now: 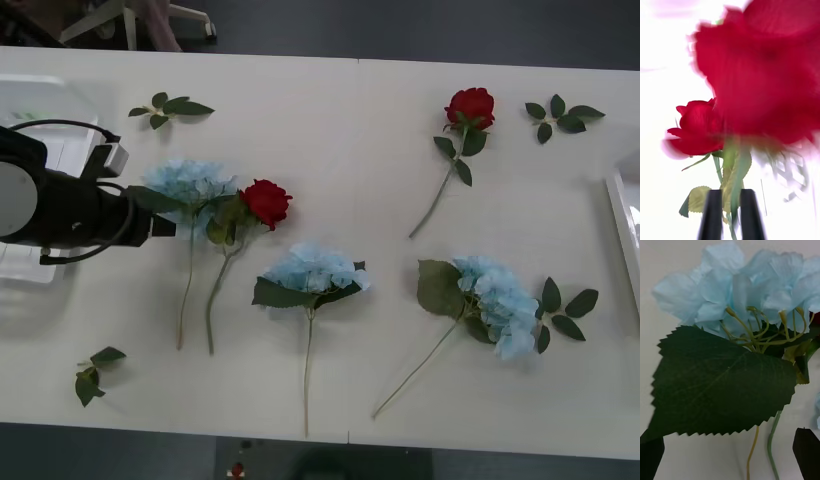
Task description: Put the red flowers into the right box and the blue flowers into the left box
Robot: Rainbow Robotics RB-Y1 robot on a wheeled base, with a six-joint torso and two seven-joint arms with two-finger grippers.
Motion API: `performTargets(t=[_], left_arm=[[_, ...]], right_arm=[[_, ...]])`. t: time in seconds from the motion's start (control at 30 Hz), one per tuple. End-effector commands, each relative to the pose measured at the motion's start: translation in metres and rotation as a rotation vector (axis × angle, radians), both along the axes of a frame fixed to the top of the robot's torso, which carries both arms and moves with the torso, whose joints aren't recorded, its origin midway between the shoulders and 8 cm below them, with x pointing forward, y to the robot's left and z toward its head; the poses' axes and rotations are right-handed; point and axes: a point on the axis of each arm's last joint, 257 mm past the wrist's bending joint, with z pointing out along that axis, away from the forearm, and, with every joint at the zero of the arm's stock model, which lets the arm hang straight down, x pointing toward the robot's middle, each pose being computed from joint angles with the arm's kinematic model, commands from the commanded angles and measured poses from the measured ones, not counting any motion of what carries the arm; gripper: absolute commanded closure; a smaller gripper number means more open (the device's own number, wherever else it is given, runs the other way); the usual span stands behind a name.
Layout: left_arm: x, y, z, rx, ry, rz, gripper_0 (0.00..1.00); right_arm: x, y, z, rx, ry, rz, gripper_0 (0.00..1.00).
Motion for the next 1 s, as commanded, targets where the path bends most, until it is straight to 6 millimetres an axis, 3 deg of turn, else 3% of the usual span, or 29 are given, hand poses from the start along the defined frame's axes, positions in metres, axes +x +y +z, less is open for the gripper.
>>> performTargets(t=[0.03, 0.23, 0.43, 0.53, 0.7, 1.0], left_arm=[[0.018, -0.015, 0.009, 0.045, -0.022, 0.008, 0.0], [0.038, -0.037, 0.002, 0.032, 0.015, 0.005, 0.0], [0.055, -0.043, -0.008, 0.031, 0.043, 0.036, 0.0], [0.06, -0.042, -0.013, 0.044, 0.055, 0.043, 0.0], [0.069, -0.044, -0.026, 0.076, 0.067, 0.039, 0.0], [0.075, -0.05, -0.034, 0.07, 0.068, 0.048, 0.0]], right_arm=[[0.006, 0.002, -0.004, -0.039, -0.011, 0.045, 0.02], [0.013, 0.025, 0.007, 0.021, -0.026, 0.096, 0.0], [0.028, 0.073, 0.049, 0.135, -0.066, 0.184, 0.0], [0.036, 0.1, 0.061, 0.204, -0.08, 0.194, 0.0], [0.065, 0.151, 0.08, 0.322, -0.118, 0.18, 0.0], [0.109, 0.217, 0.09, 0.393, -0.13, 0.135, 0.0]])
